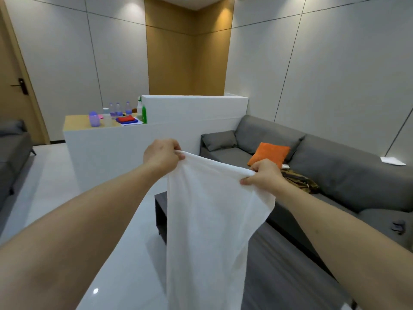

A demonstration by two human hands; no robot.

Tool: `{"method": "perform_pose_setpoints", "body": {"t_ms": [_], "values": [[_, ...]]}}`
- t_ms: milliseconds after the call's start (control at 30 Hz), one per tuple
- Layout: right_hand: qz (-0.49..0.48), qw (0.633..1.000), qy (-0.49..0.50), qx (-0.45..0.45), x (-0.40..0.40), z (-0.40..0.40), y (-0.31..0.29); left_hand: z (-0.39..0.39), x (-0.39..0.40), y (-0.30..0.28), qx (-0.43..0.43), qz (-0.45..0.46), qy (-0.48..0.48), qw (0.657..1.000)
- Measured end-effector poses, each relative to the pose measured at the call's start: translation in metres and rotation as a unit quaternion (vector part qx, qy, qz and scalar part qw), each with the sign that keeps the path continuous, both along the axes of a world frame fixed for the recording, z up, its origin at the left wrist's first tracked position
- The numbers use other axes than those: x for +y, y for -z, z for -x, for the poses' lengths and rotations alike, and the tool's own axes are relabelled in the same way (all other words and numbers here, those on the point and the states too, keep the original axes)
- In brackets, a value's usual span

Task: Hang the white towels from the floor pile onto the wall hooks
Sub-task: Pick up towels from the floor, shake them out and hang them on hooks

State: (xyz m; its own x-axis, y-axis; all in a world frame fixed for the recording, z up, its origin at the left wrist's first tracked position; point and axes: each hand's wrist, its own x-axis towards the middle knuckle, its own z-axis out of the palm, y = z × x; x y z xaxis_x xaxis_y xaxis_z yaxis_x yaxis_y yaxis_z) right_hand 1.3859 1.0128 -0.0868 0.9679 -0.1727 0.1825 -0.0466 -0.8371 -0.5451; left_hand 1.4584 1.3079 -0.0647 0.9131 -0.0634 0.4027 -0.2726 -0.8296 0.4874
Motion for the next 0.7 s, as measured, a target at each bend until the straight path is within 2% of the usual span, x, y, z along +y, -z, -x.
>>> {"method": "perform_pose_setpoints", "body": {"t_ms": [167,333,533,700], "values": [[0.091,0.995,-0.004,0.037,-0.013,-0.155,-0.022,-0.128,0.009,-0.012,0.012,-0.036,-0.066,0.997],[0.088,0.994,0.015,-0.059,-0.019,-0.276,-0.068,-0.227,0.003,-0.059,-0.074,-0.026,-0.125,0.989],[0.089,0.984,-0.020,-0.154,-0.054,-0.350,-0.089,-0.280,-0.021,-0.089,-0.126,-0.030,-0.159,0.979],[0.098,0.978,-0.093,-0.158,-0.108,-0.362,-0.051,-0.274,-0.070,-0.053,-0.101,-0.002,-0.182,0.978]]}}
